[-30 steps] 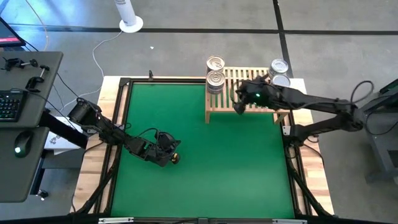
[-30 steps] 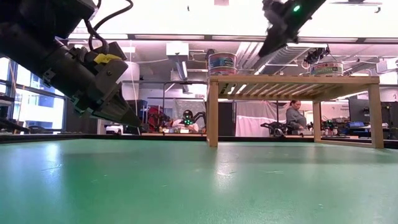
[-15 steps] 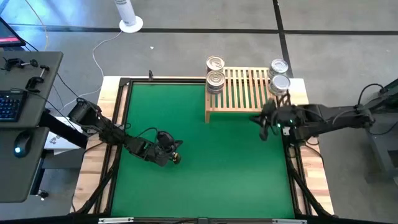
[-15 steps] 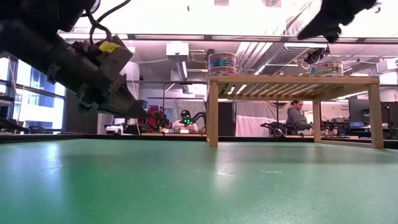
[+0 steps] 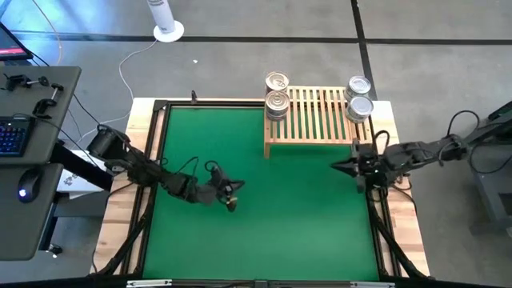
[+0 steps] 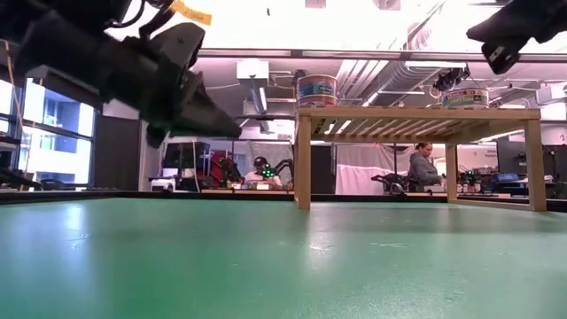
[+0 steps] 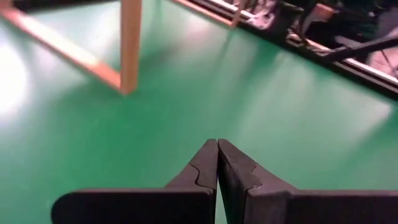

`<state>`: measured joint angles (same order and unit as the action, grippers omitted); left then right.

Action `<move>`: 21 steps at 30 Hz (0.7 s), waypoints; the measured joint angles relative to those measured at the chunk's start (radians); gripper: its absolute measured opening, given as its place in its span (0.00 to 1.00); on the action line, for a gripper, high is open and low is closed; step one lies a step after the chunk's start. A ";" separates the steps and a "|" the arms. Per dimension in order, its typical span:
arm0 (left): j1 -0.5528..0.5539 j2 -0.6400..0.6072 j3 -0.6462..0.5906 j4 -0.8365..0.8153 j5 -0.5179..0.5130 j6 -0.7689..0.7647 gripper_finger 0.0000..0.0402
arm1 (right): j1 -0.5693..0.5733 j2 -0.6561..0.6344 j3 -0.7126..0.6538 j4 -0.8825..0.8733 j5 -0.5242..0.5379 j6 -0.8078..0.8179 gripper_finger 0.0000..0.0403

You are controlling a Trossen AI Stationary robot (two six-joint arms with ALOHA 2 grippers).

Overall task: Stack canned seafood by type on shelf
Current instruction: Return to Home Position

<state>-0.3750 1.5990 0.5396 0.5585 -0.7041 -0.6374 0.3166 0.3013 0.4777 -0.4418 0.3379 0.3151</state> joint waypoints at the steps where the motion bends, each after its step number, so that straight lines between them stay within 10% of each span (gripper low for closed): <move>1: 0.013 -0.011 0.000 0.003 0.020 0.033 0.00 | 0.004 -0.029 -0.007 -0.001 0.000 -0.007 0.02; 21: 0.252 -0.921 -0.448 0.030 0.327 0.258 0.00 | 0.012 -0.287 -0.105 0.037 -0.079 -0.040 0.02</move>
<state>-0.1234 0.6777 0.0913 0.5882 -0.3771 -0.3795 0.3283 0.0139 0.3725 -0.4043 0.2588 0.2746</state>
